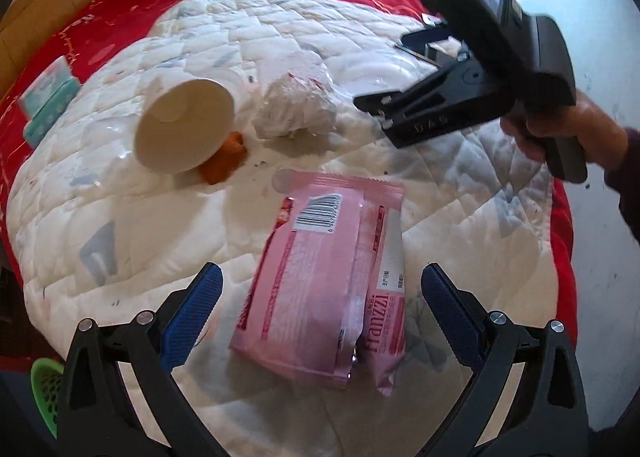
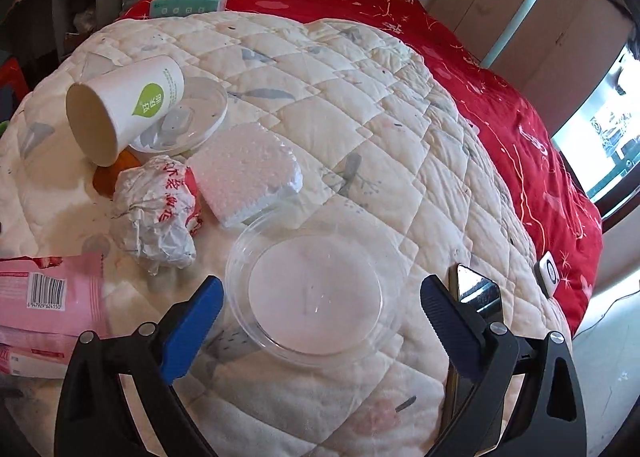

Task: Collect trash
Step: 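Grasp the pink wet-wipe package with the left tool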

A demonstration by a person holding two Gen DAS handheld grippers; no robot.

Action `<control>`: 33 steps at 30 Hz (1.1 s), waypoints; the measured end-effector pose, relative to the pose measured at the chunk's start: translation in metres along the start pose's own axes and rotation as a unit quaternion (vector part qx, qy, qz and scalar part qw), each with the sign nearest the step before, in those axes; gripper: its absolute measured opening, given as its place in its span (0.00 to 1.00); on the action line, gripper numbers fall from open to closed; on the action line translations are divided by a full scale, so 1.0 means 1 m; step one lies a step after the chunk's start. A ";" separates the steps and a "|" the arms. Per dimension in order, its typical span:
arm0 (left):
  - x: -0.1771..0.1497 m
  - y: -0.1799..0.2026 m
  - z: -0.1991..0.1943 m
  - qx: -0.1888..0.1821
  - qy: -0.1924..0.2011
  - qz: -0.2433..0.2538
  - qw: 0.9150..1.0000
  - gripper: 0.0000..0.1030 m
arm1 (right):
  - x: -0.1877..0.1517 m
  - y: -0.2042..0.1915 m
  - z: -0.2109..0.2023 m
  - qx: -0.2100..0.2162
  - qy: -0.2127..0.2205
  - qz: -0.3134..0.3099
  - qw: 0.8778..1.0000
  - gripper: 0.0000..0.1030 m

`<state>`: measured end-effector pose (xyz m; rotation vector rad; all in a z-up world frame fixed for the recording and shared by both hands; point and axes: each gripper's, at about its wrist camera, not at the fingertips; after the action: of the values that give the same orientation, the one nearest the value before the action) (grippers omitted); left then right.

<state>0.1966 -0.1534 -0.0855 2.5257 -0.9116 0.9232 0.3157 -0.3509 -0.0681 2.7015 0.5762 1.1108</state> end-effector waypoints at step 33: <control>-0.006 -0.020 -0.009 0.001 0.021 -0.067 0.998 0.43 | -0.004 0.020 0.006 0.018 -0.010 0.030 0.999 0.92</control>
<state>0.2017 -0.1317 -0.0846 2.5229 -0.7191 0.9315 0.3227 -0.3710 -0.0690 2.7746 0.5217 1.0960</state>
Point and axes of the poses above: each gripper's, at about its wrist camera, not at the fingertips, and z roughly the way its jaws point, y to its right, x to its top, and after that the axes turned 13 degrees about y, right-handed
